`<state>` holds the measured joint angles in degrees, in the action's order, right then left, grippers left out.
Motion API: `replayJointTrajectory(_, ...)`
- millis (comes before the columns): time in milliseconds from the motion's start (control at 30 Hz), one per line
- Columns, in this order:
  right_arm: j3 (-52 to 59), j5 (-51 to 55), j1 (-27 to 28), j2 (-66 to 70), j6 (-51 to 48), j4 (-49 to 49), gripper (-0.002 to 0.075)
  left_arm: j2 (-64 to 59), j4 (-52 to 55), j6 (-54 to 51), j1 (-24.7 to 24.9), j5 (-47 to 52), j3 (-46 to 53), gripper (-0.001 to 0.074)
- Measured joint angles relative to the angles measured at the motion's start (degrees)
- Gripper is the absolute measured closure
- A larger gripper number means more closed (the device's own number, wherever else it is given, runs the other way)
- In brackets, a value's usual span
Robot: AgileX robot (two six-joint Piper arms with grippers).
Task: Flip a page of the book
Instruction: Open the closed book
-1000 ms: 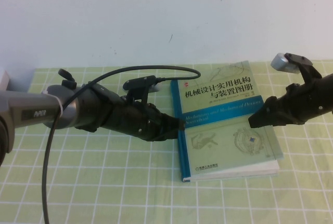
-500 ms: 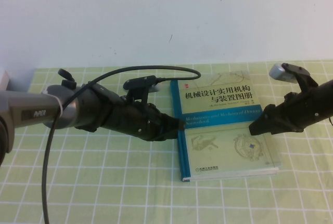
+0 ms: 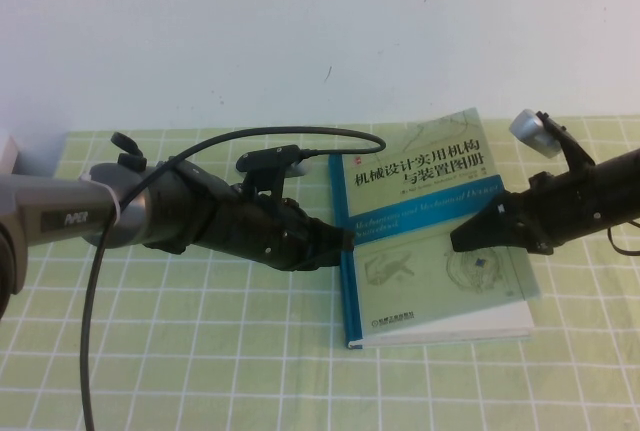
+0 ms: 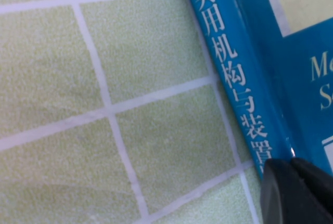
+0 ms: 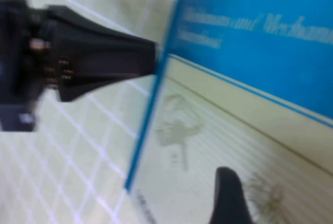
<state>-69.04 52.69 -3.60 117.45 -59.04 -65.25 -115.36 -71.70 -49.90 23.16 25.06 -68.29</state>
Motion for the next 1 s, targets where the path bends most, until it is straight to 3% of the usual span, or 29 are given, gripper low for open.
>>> replayJointTrajectory(800, 0.0, 6.9, -0.1, -1.7, -4.8, -9.5, 0.0307, 0.0, 0.0, -1.5, 0.0, 0.6, 0.0, 0.0738)
replayJointTrajectory(1000, 0.0, -0.4, -0.1, -1.8, -2.3, -1.8, 0.0307, 0.0, 0.1, -1.9, 0.0, 1.5, 0.0, 0.0738)
